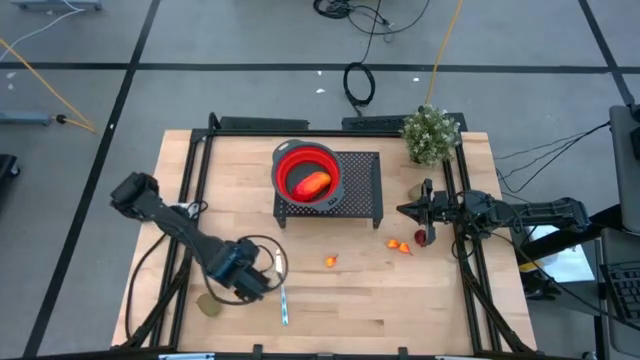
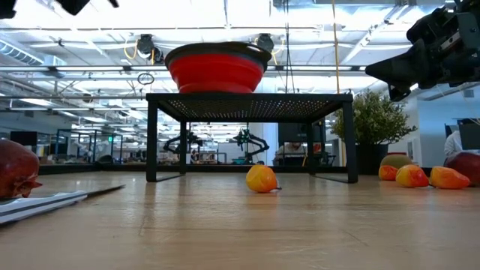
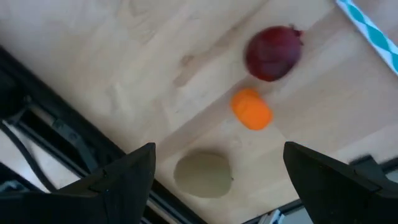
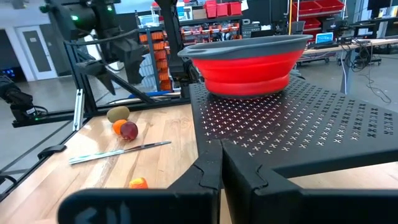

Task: Pick & Place Fruit
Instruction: Put the bottom left kiwi into the strainer on the shelf

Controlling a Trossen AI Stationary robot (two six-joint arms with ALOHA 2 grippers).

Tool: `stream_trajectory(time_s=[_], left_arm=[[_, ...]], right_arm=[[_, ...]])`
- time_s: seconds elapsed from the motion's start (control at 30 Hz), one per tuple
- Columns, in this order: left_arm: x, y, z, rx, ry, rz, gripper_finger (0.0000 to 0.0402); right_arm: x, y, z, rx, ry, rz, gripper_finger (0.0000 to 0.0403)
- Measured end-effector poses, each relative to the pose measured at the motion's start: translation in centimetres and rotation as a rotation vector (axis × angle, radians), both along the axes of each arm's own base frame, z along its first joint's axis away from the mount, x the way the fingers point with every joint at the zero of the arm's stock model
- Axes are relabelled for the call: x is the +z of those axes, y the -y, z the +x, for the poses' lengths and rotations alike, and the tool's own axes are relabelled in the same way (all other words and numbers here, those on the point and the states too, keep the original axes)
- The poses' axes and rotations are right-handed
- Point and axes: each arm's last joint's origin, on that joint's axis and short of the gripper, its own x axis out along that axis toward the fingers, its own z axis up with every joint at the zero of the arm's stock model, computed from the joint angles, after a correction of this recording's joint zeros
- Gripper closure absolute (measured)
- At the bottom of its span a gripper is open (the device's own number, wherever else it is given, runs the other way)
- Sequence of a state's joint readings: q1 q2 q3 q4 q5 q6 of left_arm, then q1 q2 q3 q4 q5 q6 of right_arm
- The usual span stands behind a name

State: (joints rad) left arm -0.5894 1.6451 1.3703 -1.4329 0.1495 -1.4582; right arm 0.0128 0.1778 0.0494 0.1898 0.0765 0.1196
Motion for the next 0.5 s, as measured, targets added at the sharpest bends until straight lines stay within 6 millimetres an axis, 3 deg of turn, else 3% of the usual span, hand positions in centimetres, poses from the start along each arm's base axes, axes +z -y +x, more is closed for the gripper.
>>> stream_trajectory(time_s=[0.33, 0.5], left_arm=[[-2.4, -0.2, -4.2, 0.167, -0.139, -0.038, 0.0053], [-3.4, 0.4, -5.2, 0.25, -0.191, -0.072, 0.0053]], right_arm=[[0.0, 0.0, 0.0, 0.0, 0.0, 0.0, 0.0403], [0.0, 0.0, 0.0, 0.0, 0.001, 0.0, 0.0403]])
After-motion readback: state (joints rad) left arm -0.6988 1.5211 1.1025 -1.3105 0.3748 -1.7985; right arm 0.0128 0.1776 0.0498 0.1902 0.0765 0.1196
